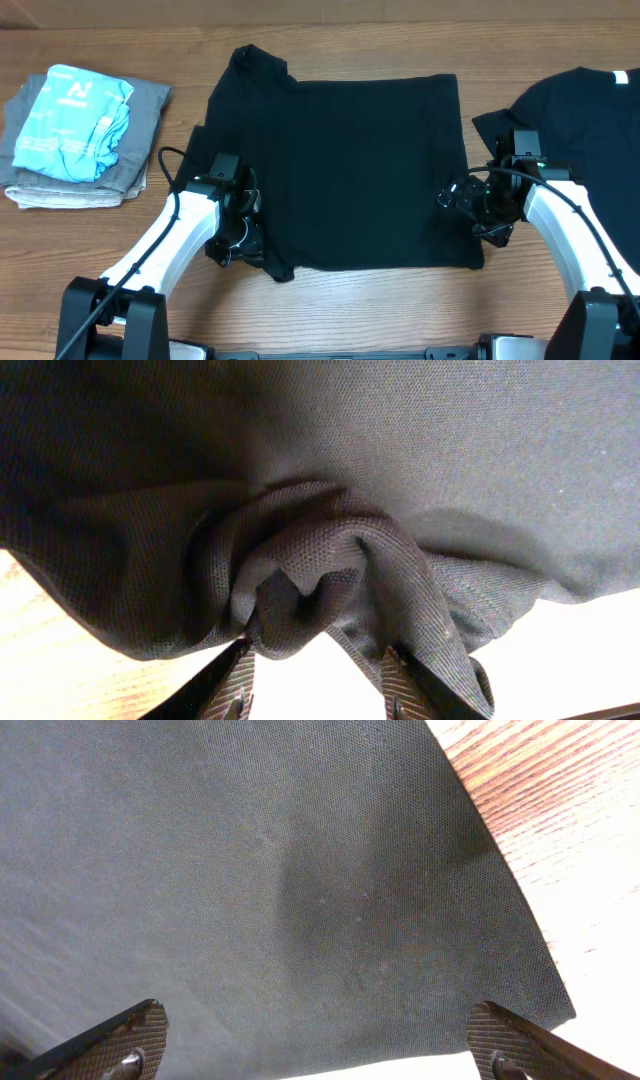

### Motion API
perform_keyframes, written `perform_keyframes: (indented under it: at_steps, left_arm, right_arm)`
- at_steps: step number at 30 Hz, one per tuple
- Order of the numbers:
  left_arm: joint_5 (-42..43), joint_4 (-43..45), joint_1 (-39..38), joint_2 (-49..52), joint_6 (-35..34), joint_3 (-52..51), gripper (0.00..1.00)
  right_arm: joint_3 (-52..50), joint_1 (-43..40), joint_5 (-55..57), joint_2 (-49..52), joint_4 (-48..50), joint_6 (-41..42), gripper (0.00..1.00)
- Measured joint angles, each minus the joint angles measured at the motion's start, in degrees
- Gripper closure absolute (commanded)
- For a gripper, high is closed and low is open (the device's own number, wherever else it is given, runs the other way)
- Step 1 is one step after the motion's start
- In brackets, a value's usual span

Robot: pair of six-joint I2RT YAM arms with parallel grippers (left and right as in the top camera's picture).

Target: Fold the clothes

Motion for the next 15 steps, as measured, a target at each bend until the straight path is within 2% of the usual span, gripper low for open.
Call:
perform_keyframes:
  at_steps: [4,7,9,15]
  left_arm:
    - [0.0,0.7,0.0,0.0,0.0,-0.2,0.54]
    - [0.0,2.6,0.0,0.0,0.0,-1.5,0.59]
    - [-0.3,3.7,0.0,0.1,0.2,-2.2,0.59]
    - [-1.9,4.8,0.0,0.2,0.2,-2.5,0.53]
  right_arm:
    - [0.0,0.0,0.0,0.0,0.0,0.0,0.00]
    - [0.0,0.0,0.0,0.0,0.0,0.0,0.00]
    - [0.0,0.0,0.0,0.0,0.0,0.0,0.00]
    - [0.0,0.0,0.0,0.0,0.0,0.0,0.00]
